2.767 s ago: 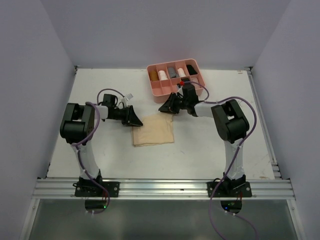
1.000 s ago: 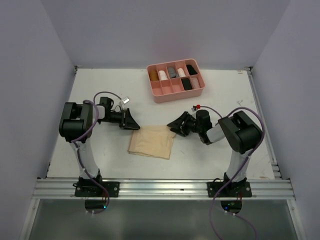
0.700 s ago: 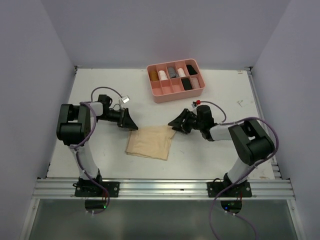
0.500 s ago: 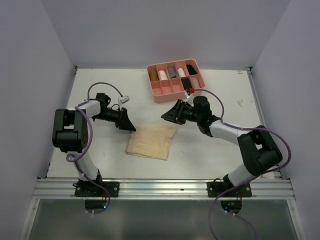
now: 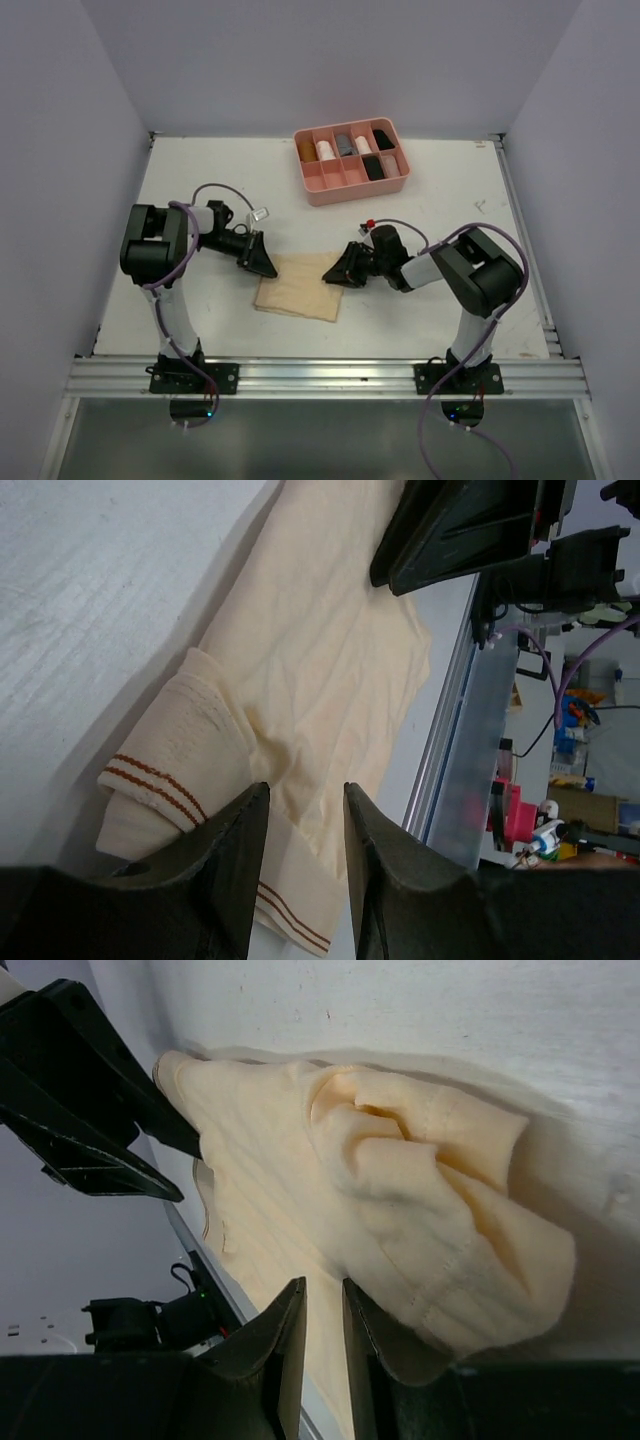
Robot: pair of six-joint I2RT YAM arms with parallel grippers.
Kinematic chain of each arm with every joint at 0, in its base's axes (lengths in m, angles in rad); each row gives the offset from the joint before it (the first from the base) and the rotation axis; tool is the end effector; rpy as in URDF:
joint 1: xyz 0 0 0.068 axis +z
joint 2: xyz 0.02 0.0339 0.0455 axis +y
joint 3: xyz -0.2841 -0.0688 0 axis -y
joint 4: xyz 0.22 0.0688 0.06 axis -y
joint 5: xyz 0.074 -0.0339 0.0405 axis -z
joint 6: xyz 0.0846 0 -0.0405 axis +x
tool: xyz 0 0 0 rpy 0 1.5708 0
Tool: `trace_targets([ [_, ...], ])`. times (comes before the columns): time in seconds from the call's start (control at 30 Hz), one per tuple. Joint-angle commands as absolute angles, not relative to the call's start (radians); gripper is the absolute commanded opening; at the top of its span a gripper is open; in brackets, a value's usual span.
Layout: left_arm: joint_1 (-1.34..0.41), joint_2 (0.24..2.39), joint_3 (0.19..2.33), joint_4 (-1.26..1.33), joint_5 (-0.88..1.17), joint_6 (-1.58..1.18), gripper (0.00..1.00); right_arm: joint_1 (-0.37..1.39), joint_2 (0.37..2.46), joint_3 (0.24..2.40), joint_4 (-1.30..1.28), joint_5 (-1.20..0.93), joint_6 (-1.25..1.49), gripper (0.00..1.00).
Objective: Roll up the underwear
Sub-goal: Fold the underwear
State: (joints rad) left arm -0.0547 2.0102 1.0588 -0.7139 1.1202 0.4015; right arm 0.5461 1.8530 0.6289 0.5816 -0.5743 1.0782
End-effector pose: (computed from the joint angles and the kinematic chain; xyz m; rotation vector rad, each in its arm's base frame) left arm 0.3023 -0.0928 0.1160 0.5077 2.5244 -1.6108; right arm 0.2722 0.2192 0.1129 0.3029 2.5275 1.4265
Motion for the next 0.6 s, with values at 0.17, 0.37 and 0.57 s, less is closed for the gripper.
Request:
trace_targets([
  [0.17,-0.090,2.072,1.091,-0.477,0.982,0.247,0.42,0.434,1.712,0.621,0.289,-0.500,0.861,0.26],
  [0.37,-0.109,1.898,1.184,-0.731,1.095,0.547,0.48,0.465,1.620,0.776,0.155,-0.595,0.781,0.27],
  [0.57,-0.120,1.663,1.163,-0.856,0.922,0.892,0.52,0.555,1.594,0.923,-0.083,-0.621,0.617,0.32],
])
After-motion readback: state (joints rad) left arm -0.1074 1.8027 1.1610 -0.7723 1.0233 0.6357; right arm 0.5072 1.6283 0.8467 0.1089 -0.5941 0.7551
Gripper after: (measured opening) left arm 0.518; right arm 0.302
